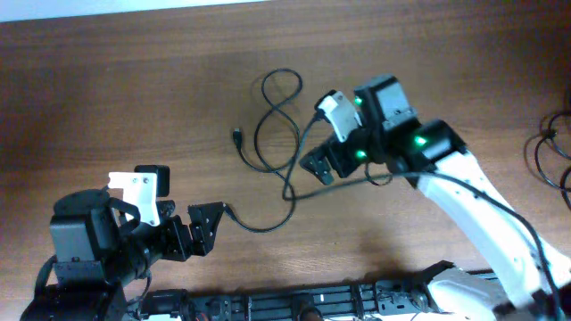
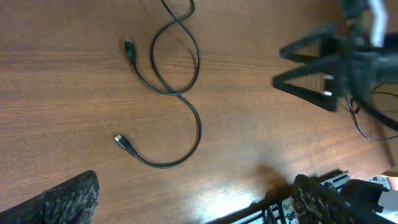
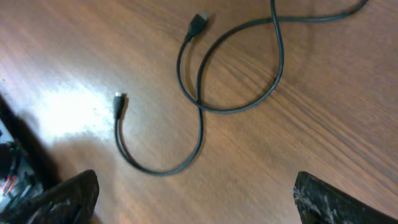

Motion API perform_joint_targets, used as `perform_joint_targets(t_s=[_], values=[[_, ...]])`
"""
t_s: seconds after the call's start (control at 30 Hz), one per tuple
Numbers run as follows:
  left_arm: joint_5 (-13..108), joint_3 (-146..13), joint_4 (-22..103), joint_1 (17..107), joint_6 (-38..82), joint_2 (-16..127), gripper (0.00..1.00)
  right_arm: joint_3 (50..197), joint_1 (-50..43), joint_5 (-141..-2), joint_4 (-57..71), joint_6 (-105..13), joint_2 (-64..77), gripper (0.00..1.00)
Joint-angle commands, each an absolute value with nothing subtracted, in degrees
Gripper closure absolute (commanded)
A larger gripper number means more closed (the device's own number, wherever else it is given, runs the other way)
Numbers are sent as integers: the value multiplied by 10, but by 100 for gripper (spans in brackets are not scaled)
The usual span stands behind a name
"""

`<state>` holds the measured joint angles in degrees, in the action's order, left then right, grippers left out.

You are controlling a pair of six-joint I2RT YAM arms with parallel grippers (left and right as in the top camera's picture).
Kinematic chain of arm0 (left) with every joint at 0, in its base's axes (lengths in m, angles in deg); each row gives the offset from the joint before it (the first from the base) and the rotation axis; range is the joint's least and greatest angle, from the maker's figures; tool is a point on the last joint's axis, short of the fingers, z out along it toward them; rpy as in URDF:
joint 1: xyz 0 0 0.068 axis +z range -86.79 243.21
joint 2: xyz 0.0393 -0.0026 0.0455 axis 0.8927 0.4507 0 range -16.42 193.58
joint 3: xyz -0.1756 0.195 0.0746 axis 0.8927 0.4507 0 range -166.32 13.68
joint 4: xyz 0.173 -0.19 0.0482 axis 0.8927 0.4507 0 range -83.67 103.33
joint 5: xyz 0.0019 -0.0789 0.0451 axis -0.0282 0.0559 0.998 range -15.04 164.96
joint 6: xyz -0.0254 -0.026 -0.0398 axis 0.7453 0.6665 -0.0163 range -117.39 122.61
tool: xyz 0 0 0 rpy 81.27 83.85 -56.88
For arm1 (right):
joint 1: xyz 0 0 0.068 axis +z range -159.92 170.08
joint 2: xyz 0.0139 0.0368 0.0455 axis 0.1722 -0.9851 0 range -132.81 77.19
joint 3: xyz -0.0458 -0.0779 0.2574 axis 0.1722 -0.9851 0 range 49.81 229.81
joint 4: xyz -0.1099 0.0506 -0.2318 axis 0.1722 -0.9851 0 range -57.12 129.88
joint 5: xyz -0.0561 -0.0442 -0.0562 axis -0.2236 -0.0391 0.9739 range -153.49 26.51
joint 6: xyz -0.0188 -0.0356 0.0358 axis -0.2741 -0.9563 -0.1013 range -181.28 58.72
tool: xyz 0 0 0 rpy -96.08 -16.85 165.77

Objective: Untangle cables
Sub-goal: 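Reach the right gripper back and grasp the last black cable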

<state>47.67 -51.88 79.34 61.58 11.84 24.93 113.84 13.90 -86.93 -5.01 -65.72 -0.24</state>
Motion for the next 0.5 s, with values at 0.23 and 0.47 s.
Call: perform_joint_targets(t_s=[0.23, 0.47], values=[[467, -519, 792, 619, 119, 249, 1, 1133, 142, -898, 89, -650, -155, 17], [467, -519, 787, 619, 119, 249, 1, 1133, 142, -895, 241, -655, -205, 16]])
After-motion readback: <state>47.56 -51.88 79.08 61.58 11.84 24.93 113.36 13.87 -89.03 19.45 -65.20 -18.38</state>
